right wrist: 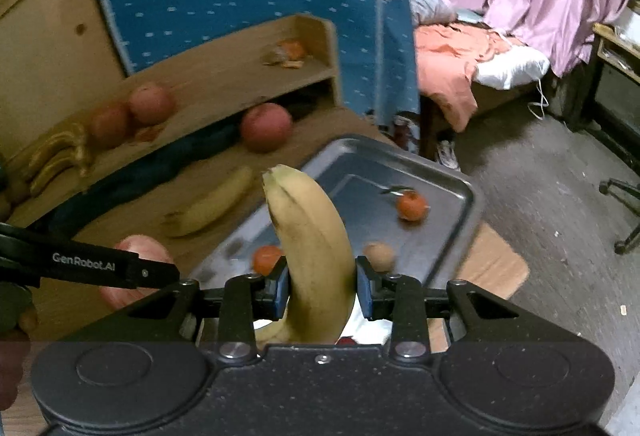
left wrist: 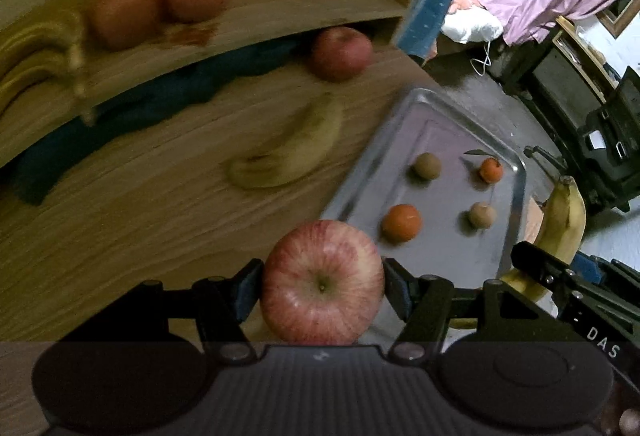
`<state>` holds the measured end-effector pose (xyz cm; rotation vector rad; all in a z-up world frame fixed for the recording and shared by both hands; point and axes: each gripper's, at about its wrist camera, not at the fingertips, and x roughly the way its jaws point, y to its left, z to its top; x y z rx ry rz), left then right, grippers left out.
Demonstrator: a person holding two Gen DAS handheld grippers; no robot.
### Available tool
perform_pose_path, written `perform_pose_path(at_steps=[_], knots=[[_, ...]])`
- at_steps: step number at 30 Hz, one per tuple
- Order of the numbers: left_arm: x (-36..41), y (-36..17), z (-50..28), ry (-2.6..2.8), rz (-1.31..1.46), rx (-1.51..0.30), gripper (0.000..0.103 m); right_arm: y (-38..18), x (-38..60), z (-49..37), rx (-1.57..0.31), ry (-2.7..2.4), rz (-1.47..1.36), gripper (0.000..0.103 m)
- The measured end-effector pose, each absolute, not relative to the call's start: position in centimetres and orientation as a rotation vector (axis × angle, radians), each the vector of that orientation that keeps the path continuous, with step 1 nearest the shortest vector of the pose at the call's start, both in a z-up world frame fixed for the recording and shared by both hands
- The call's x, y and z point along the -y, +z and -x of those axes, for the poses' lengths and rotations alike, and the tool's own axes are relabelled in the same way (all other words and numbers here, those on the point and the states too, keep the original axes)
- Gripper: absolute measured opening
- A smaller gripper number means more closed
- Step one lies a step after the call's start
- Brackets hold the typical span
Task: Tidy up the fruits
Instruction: 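Carry the red apple and banana in both tools over the metal tray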
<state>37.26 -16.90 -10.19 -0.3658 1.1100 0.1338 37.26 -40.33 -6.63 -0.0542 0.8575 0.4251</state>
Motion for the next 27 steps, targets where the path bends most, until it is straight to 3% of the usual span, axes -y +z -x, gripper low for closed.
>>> perform_pose_path(at_steps=[13, 27], knots=[[23.7, -11.4, -46.0, 0.140, 0.386, -1.130, 0.068, -7.9, 47.0, -47.9, -0.925, 0.479, 0.088, 0.035], [26.9, -13.5, -50.9, 0.220, 0.427, -1.195, 0.068, -10.0, 47.7, -55.2, -1.001, 0.623, 0.105, 0.035]])
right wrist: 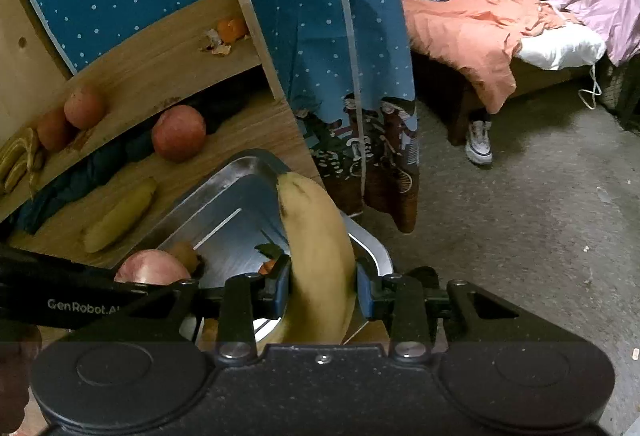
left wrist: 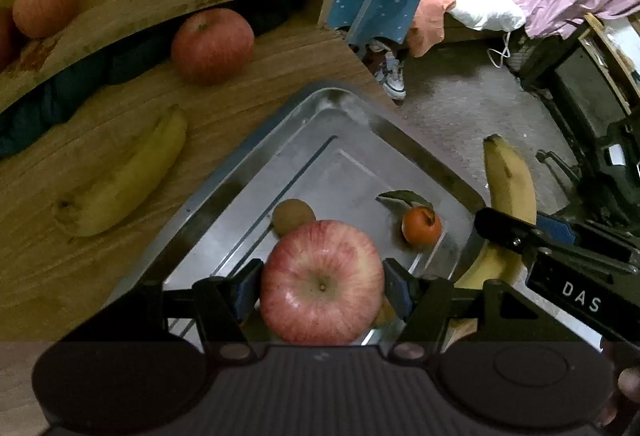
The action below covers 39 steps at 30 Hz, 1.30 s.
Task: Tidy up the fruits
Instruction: 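Carry the red apple and banana in both tools over the metal tray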
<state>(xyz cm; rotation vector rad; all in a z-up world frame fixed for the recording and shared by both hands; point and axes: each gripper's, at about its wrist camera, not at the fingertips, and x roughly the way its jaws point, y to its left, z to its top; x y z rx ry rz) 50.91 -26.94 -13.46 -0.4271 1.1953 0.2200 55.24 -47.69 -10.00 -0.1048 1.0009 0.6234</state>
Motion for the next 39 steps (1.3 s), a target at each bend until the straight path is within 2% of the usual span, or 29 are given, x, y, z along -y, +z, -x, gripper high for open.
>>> perform_pose_path(at_steps=[30, 34, 39], knots=[[26.8, -14.8, -52.9, 0.291, 0.459, -1.251, 0.069, -12.3, 46.6, -58.2, -1.054, 0.688, 0.135, 0.037], [26.9, -14.5, -52.8, 0.288, 0.440, -1.237, 0.078, -12.2, 46.7, -57.9, -1.054, 0.683, 0.130, 0.045], [26.9, -13.9, -52.3, 0.297, 0.426, -1.222, 0.083, -12.0, 46.9, -57.4, -1.039, 0.668, 0.125, 0.057]])
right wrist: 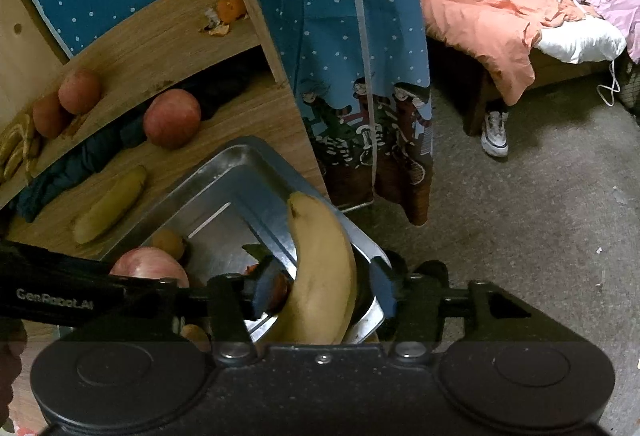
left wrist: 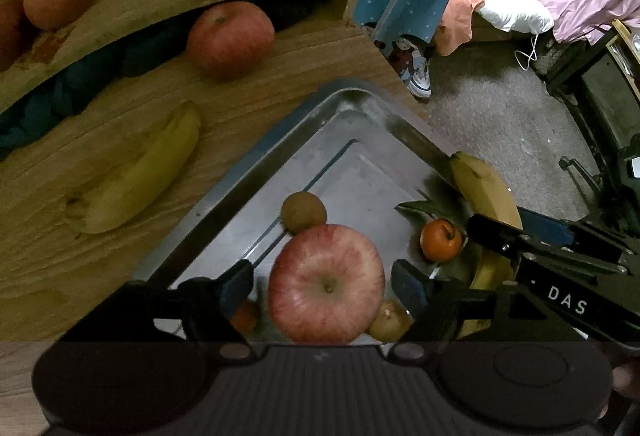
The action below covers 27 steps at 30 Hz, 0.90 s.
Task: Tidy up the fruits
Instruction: 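Open both tools to drop the apple and banana onto the tray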
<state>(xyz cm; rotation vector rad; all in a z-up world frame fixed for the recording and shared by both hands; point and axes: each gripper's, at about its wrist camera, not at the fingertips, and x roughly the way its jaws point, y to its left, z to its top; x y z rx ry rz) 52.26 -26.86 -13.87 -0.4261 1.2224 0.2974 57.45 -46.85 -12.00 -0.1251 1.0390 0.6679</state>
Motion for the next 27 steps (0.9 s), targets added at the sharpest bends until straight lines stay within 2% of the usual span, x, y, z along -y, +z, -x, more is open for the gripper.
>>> perform_pose_path(at_steps=[5, 14, 19, 27], knots=[[26.7, -12.9, -51.4, 0.288, 0.403, -1.201, 0.093, -11.3, 47.3, -56.6, -1.010, 0.635, 0.116, 0.071], [25.9, -11.2, -49.2, 0.280, 0.350, -1.167, 0.101, -9.9, 47.8, -54.1, -0.973, 0.565, 0.092, 0.088], [24.3, -10.5, -47.4, 0.268, 0.344, -1.152, 0.102, -9.3, 47.7, -51.7, -0.969, 0.512, 0.081, 0.098], [21.5, -9.9, -44.1, 0.228, 0.290, -1.150, 0.103, -8.8, 46.9, -46.7, -0.967, 0.394, 0.039, 0.102]])
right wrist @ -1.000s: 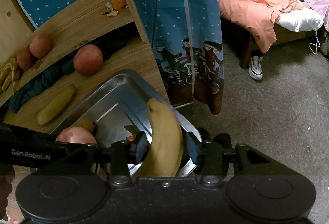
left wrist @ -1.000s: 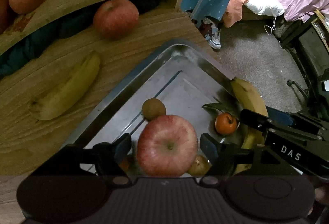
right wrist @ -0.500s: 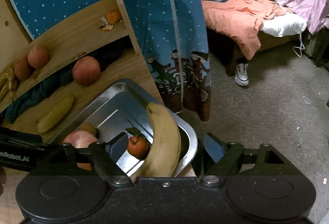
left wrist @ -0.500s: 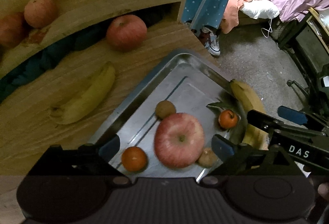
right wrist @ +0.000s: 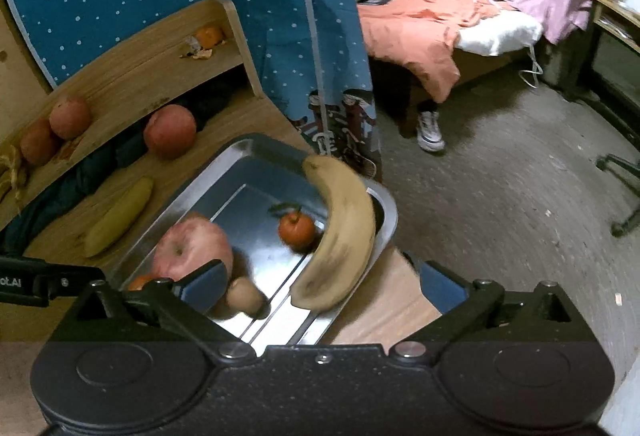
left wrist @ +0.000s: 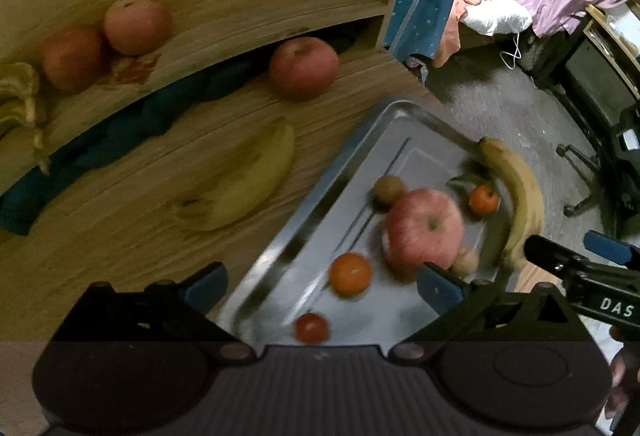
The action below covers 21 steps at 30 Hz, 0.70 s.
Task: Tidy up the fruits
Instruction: 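Open both tools to drop the apple and banana onto the tray, then withdraw both open tools from the tray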
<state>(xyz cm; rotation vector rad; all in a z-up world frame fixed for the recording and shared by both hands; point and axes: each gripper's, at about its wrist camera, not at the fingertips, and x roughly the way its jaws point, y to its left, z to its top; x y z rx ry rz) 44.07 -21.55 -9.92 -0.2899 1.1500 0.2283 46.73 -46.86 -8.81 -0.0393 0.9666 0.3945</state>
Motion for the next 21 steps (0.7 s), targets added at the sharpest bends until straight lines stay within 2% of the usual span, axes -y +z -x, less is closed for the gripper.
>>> perform_pose_path(at_steps=[15, 21], knots=[[14.5, -8.8, -34.4, 0.144, 0.194, -1.103, 0.103, -7.8, 41.5, -33.9, -0.939, 0.225, -0.002, 0.102], [11.9, -9.6, -30.5, 0.122, 0.158, -1.125, 0.103, -8.3, 39.2, -29.7, -1.011, 0.193, -0.028, 0.102]])
